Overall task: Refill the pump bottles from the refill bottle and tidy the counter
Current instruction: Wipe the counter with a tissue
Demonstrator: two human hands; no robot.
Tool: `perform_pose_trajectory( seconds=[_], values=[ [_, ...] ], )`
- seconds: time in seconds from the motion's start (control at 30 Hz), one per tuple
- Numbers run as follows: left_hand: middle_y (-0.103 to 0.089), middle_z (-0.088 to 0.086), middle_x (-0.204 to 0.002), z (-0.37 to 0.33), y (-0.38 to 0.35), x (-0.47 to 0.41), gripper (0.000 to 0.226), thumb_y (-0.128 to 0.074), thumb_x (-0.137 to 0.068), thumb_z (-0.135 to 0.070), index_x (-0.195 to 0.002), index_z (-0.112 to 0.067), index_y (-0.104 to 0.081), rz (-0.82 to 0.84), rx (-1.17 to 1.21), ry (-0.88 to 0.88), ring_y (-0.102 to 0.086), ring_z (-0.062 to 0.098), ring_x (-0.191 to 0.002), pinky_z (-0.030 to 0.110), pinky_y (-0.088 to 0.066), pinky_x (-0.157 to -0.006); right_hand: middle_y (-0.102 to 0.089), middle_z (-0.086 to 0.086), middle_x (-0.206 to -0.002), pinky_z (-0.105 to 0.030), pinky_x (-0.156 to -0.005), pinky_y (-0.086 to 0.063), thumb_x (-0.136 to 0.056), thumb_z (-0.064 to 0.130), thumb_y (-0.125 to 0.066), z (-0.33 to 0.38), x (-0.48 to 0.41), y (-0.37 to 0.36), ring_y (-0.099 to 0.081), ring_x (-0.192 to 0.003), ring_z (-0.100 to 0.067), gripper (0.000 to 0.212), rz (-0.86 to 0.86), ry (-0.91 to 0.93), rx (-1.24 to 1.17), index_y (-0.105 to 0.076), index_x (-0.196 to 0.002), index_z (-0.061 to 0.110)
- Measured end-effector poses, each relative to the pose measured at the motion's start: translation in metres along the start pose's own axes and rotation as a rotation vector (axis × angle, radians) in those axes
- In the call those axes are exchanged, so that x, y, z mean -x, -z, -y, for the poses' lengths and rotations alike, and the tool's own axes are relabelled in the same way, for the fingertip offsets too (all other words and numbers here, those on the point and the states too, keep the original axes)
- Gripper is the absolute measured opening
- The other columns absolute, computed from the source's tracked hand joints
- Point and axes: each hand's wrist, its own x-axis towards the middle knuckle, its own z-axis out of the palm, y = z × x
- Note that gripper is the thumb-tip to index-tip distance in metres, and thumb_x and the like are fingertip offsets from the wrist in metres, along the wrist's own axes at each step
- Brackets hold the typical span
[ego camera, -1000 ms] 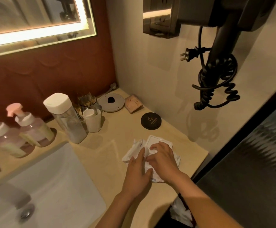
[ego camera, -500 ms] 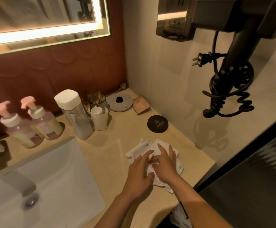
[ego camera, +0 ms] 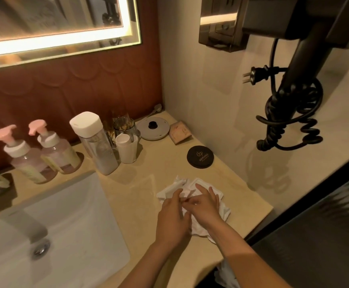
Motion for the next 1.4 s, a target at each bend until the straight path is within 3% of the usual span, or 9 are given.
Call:
perform_pose_trajectory(
  seconds=[0.23, 0.47, 0.6, 0.7, 0.77, 0.93, 1.17, 1.27, 1.4],
  values=[
    [-0.069, -0.002, -0.1, 0.007, 0.008, -0.017, 0.036, -0.058, -0.083, -0.016, -0.119, -0.023, -0.058, -0.016, 0.009, 0.076, -0.059, 0.017, -0.104, 0.038, -0.048, -0.088, -0.029, 0.007, -0.151, -0.026, -0.11, 0.003, -0.087, 0.027, -0.063, -0.003, -0.002, 0.002, -0.002, -0.144, -0.018, 0.017, -0.015, 0.037, 0.031, -0.075, -0.099, 0.021],
    [-0.067, -0.014, -0.093, 0.005, 0.006, -0.017, 0.033, -0.061, -0.084, -0.019, -0.117, -0.025, -0.058, -0.038, -0.042, 0.039, -0.057, 0.014, -0.104, 0.034, -0.046, -0.089, -0.042, -0.001, -0.143, -0.034, -0.114, -0.012, -0.085, 0.015, -0.061, -0.003, -0.002, 0.008, -0.02, -0.14, -0.021, 0.015, -0.031, 0.012, -0.021, -0.076, -0.087, 0.012],
    [-0.066, -0.012, -0.106, 0.002, 0.008, -0.014, 0.04, -0.064, -0.081, -0.032, -0.12, -0.026, -0.056, -0.031, -0.136, -0.012, -0.049, 0.012, -0.111, 0.029, -0.04, -0.091, -0.05, -0.002, -0.131, -0.033, -0.109, -0.025, -0.084, 0.007, -0.058, 0.001, 0.001, 0.017, -0.035, -0.128, -0.017, 0.019, 0.038, -0.048, -0.228, -0.073, -0.078, 0.017],
    [-0.063, -0.006, -0.11, 0.0, 0.01, -0.011, 0.055, -0.06, -0.072, -0.051, -0.119, -0.023, -0.056, 0.02, -0.215, -0.013, -0.049, 0.016, -0.109, 0.032, -0.041, -0.088, -0.064, -0.008, -0.107, -0.033, -0.091, -0.042, -0.087, 0.002, -0.059, 0.006, 0.007, 0.026, -0.055, -0.096, -0.017, 0.013, 0.023, -0.14, -0.599, -0.07, -0.083, 0.008],
    [-0.06, -0.005, -0.116, -0.001, 0.009, -0.01, 0.058, -0.065, -0.073, -0.051, -0.122, -0.022, -0.055, 0.042, -0.265, -0.024, -0.047, 0.018, -0.113, 0.03, -0.039, -0.089, -0.064, -0.004, -0.085, -0.029, -0.078, -0.043, -0.089, 0.003, -0.056, 0.013, 0.011, 0.039, -0.057, -0.081, -0.016, 0.014, -0.001, -0.151, -0.733, -0.068, -0.085, 0.007],
    [-0.058, -0.004, -0.122, 0.004, 0.006, -0.008, 0.059, -0.07, -0.075, -0.045, -0.126, -0.02, -0.054, 0.065, -0.228, -0.029, -0.042, 0.019, -0.118, 0.029, -0.034, -0.091, -0.059, 0.001, -0.07, -0.029, -0.074, -0.041, -0.092, 0.01, -0.051, 0.026, 0.013, 0.073, -0.053, -0.077, -0.015, 0.026, -0.029, -0.141, -0.968, -0.062, -0.069, 0.017],
    [-0.053, -0.003, -0.12, -0.009, 0.004, -0.005, 0.067, -0.052, -0.066, -0.047, -0.125, -0.016, -0.05, 0.176, -0.137, -0.037, -0.038, 0.019, -0.118, 0.025, -0.032, -0.09, -0.062, -0.012, -0.105, -0.036, -0.092, -0.046, -0.094, 0.012, -0.052, 0.04, 0.022, 0.1, -0.059, -0.1, -0.021, 0.009, -0.041, -0.091, -1.267, -0.059, -0.097, 0.009],
    [-0.048, -0.007, -0.127, -0.022, -0.001, -0.009, 0.066, -0.059, -0.075, -0.043, -0.134, -0.017, -0.043, 0.227, 0.003, -0.02, -0.039, 0.012, -0.122, 0.015, -0.027, -0.086, -0.065, -0.011, -0.104, -0.034, -0.089, -0.048, -0.094, 0.013, -0.051, 0.043, 0.026, 0.106, -0.061, -0.1, -0.02, 0.011, -0.05, -0.061, -1.34, -0.06, -0.099, 0.009],
    [-0.052, -0.01, -0.128, -0.042, -0.008, -0.014, 0.055, -0.069, -0.084, -0.026, -0.131, -0.026, -0.04, 0.208, 0.35, 0.066, -0.048, 0.001, -0.117, 0.003, -0.036, -0.081, -0.07, -0.008, -0.093, -0.031, -0.081, -0.052, -0.096, 0.016, -0.048, 0.042, 0.03, 0.105, -0.066, -0.089, -0.017, 0.018, -0.115, -0.055, -1.39, -0.065, -0.095, 0.008]
  ],
)
